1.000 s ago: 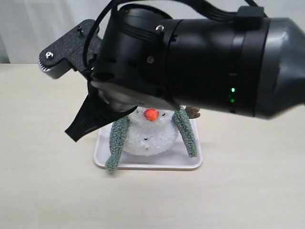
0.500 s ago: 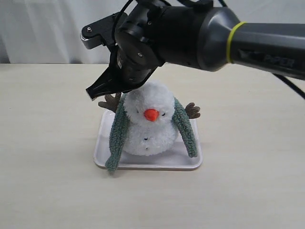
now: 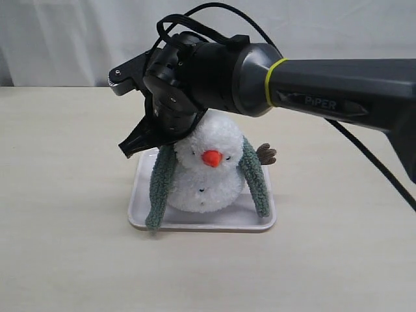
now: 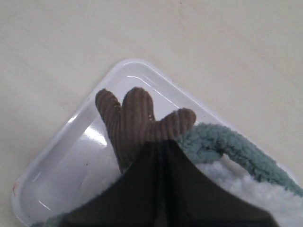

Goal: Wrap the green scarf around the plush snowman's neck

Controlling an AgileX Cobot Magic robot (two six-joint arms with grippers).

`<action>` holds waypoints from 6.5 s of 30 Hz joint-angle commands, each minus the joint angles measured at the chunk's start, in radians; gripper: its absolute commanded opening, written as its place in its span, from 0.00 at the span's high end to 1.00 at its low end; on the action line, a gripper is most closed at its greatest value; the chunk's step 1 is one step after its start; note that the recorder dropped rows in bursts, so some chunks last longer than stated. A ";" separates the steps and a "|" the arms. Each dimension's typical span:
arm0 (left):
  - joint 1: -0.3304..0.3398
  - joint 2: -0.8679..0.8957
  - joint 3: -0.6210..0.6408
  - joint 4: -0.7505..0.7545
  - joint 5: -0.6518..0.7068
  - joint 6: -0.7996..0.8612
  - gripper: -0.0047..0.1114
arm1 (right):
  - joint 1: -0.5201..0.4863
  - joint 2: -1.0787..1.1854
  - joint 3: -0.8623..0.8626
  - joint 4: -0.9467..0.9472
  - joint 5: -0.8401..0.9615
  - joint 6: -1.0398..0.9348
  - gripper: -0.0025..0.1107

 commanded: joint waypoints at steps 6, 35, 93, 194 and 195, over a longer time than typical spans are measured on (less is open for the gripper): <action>0.002 -0.002 0.004 -0.001 -0.009 -0.002 0.96 | -0.009 -0.033 -0.003 -0.001 0.017 -0.005 0.94; 0.002 -0.002 0.004 -0.001 -0.009 -0.002 0.96 | 0.204 -0.370 0.747 0.271 -0.567 0.241 0.45; 0.002 -0.002 0.004 -0.001 -0.009 -0.002 0.96 | 0.022 -0.184 0.534 0.277 -0.270 0.044 0.94; 0.002 -0.002 0.004 -0.001 -0.009 -0.002 0.96 | 0.082 -0.296 0.876 -0.053 -0.395 0.212 0.94; 0.002 -0.002 0.004 -0.001 -0.009 -0.002 0.96 | 0.082 -0.287 0.876 -0.053 -0.414 0.214 0.94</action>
